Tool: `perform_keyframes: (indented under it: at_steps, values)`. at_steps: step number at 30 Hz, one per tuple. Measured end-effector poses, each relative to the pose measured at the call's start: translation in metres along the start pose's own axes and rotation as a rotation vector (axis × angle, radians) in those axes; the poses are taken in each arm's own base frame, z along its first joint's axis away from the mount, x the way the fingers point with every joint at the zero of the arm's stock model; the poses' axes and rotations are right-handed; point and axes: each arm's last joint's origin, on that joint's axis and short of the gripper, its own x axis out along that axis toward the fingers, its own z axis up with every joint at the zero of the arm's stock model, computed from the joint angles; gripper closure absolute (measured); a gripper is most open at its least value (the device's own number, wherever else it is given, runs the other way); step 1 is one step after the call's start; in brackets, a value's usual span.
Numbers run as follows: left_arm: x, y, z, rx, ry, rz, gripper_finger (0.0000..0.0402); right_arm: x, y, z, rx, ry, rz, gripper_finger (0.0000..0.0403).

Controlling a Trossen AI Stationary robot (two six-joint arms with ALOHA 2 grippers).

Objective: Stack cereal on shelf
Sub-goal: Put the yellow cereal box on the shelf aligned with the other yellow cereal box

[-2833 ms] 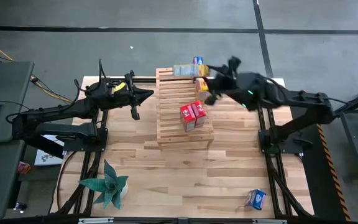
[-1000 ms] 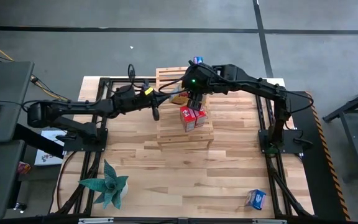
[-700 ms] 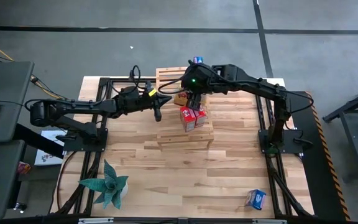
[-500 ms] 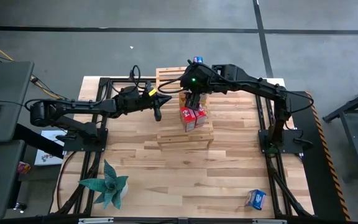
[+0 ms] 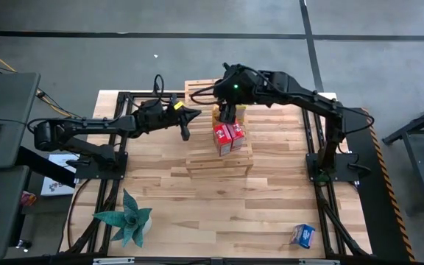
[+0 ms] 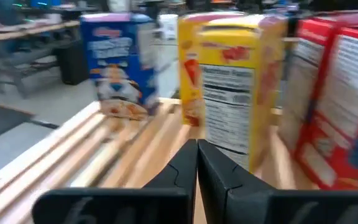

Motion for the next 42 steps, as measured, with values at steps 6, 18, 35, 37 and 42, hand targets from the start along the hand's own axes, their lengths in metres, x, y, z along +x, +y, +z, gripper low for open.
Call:
perform_keyframes:
  at_steps: [6, 18, 35, 37, 42]
  values:
    - [-0.002, -0.008, -0.006, -0.001, -0.019, -0.208, 0.0401, -0.012, -0.015, -0.016, 0.011, 0.12, -0.032, 0.0242]
    - [-0.006, -0.012, -0.02, -0.07, -0.096, -0.29, 0.0401, -0.073, -0.047, -0.042, 0.171, 0.163, -0.186, 0.0397]
    - [0.051, -0.011, -0.019, -0.097, 0.034, -0.252, 0.0401, -0.086, -0.044, -0.042, 0.203, 0.136, -0.234, 0.0402]
    - [0.052, -0.01, -0.019, -0.079, 0.035, -0.227, 0.0401, -0.086, -0.043, -0.042, 0.204, 0.133, -0.218, 0.0402]
    - [0.052, -0.001, -0.02, -0.068, 0.032, -0.195, 0.0401, -0.085, -0.042, -0.042, 0.209, 0.125, -0.165, 0.0403]
